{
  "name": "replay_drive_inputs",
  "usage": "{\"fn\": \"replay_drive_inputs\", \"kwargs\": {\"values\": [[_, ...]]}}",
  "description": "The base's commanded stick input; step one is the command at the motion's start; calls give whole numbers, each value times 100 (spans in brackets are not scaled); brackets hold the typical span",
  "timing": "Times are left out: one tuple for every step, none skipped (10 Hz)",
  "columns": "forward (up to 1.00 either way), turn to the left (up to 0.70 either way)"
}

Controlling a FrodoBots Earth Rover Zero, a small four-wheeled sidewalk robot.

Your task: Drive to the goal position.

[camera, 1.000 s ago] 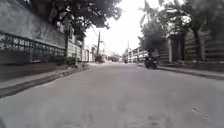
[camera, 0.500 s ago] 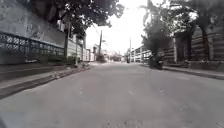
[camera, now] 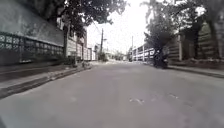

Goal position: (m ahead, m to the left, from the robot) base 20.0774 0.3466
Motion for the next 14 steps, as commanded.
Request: {"fn": "replay_drive_inputs", "kwargs": {"values": [[100, 1], [100, 1], [100, 1], [100, 1], [100, 1], [100, 1], [100, 1], [100, 1], [100, 1], [100, 1], [100, 1], [100, 1], [100, 1], [100, 1]]}}
